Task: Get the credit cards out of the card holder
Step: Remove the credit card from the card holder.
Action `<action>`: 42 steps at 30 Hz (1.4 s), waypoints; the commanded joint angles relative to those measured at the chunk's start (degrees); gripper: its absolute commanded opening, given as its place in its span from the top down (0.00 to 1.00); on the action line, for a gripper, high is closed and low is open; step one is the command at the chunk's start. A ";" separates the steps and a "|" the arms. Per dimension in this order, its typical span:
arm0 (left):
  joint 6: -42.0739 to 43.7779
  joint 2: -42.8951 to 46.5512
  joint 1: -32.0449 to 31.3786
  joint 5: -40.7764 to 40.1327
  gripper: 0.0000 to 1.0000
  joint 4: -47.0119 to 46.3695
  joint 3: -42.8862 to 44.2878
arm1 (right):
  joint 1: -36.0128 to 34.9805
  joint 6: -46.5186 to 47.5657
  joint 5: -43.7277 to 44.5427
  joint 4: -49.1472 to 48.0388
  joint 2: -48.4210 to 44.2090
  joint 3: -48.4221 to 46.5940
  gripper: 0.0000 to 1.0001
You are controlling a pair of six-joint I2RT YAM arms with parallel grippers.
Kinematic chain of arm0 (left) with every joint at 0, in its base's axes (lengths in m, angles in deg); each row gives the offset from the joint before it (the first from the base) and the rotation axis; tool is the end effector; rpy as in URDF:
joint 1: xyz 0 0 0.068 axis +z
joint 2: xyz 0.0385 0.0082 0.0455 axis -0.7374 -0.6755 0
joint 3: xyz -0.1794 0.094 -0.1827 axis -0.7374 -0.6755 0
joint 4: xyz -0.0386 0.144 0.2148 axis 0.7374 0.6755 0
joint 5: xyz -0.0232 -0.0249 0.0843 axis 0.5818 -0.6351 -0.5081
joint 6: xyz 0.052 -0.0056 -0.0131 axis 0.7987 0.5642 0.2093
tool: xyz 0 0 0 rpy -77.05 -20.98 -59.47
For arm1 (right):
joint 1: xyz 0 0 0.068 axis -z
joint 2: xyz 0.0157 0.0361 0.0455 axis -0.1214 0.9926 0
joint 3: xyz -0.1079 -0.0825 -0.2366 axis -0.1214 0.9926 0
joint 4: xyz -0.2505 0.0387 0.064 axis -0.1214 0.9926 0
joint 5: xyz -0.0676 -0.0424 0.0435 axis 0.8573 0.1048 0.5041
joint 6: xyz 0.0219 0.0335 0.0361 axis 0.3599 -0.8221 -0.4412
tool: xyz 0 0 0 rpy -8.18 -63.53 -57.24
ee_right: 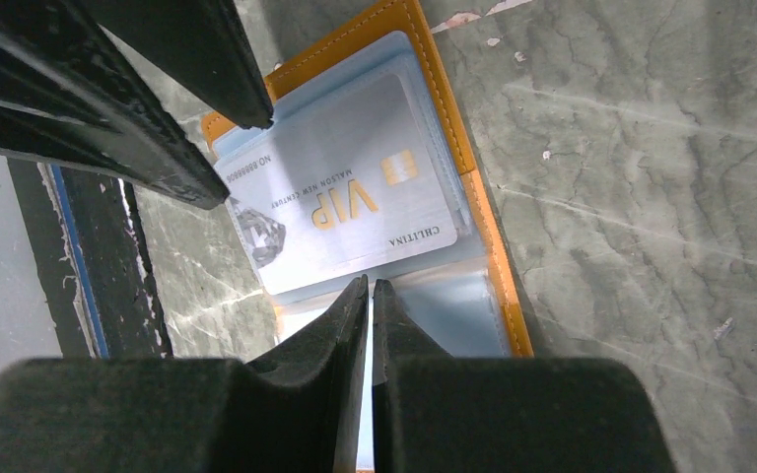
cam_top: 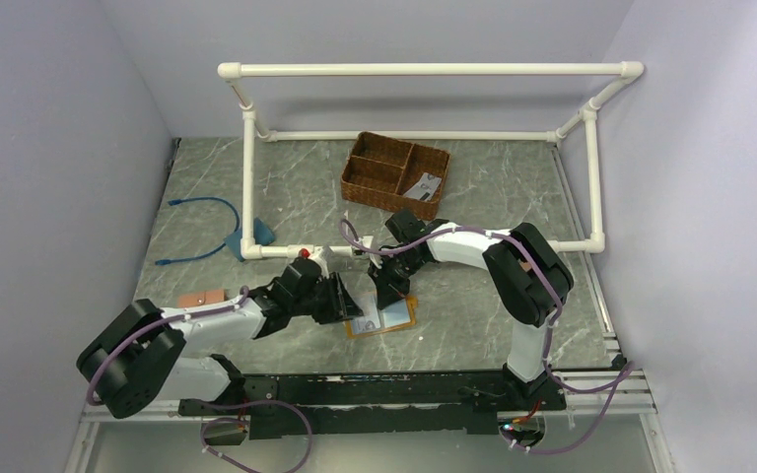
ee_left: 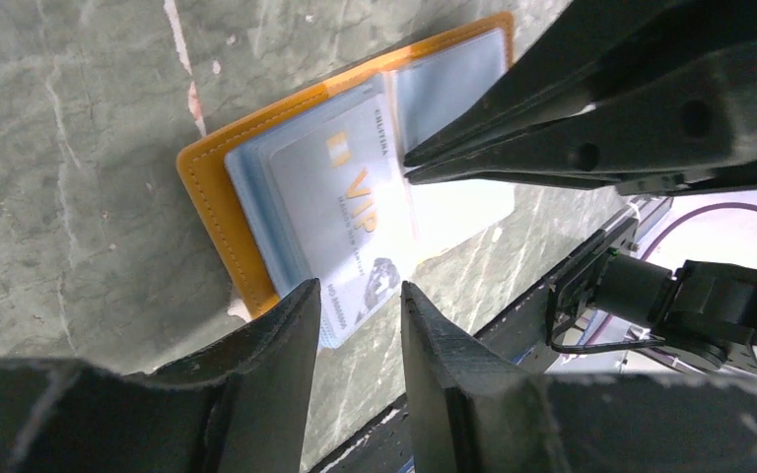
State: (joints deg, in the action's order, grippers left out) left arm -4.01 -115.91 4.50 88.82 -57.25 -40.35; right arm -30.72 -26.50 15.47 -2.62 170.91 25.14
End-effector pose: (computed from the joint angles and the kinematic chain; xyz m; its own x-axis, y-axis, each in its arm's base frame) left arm 0.1630 -0.1629 0.1521 -0.9165 -0.2605 -0.3035 0.0434 0.6896 -0.7229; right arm 0.2570 0.2298 0.1413 -0.4286 -0.7207 -0.5449 -0.8659 0.1555 0.4755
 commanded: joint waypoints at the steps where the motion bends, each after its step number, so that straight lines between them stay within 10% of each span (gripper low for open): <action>1: -0.81 -2.81 -0.10 1.43 0.58 -1.26 2.01 | 0.16 0.39 -0.75 0.10 -0.72 -1.70 0.91; 42: -9.50 -8.19 -0.15 3.29 0.63 -23.38 -3.60 | 0.08 0.77 -3.43 1.06 -0.72 -2.14 0.91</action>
State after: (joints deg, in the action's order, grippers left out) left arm -11.38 -122.87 4.50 92.49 -72.90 -43.25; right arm -30.28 -26.48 15.08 -1.98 170.91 25.05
